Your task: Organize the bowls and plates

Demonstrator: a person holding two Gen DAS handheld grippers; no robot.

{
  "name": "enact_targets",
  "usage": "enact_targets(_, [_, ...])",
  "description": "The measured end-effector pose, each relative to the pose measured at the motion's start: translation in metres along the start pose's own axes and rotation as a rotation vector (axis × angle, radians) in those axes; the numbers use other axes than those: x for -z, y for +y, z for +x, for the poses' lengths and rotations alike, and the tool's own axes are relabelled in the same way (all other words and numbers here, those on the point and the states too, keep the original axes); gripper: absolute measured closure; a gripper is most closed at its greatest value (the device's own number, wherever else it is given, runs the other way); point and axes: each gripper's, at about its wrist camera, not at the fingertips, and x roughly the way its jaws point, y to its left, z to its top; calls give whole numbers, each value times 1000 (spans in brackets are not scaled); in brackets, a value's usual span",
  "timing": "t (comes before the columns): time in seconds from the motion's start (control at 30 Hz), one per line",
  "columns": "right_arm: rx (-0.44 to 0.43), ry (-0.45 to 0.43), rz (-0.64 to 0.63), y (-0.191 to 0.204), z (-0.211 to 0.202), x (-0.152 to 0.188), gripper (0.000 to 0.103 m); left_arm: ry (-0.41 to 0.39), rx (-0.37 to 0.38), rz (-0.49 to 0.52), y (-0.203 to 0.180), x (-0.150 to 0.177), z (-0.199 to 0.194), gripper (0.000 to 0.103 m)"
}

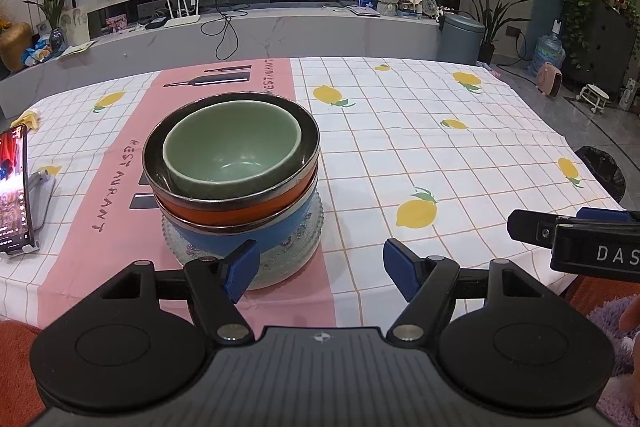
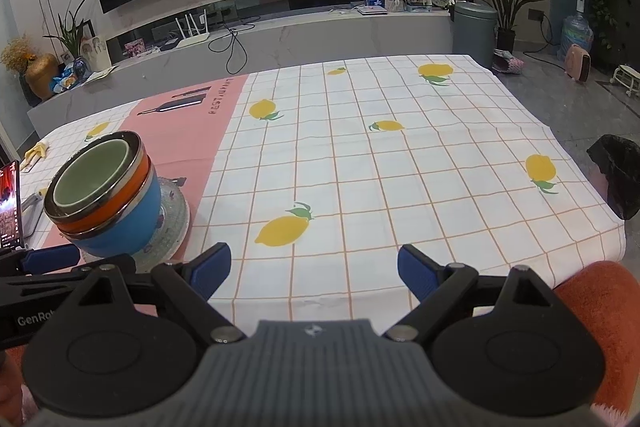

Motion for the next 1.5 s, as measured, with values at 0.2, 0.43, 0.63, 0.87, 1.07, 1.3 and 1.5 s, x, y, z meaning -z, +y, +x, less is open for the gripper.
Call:
enact_targets(0.2, [-1,6,-3,0,1,0,14,1,4,1,0,0,0,20])
enact_targets(0.43, [-1,12,1,-1,3,1,14,5,6,-3,1,1,0,20])
enact_targets(0.63, [-4,19,-1,-1,4,1,14,8,10,-5,1,1,1,20])
enact_targets(0.87, [-8,26,0,-1,5,2,14,16,15,-11,1,2,1,22])
enact_targets(1.07, [-11,29,-1,-1,5,3,14,10,17,-12,1,2,0,22])
enact_targets(1.3, [-13,34,-4,-1,6,3,14,10,16,-15,1,1,0,23])
enact_targets(1.5, [-14,36,-6,0,7,4,14,2,15,-10,1,1,-2,22])
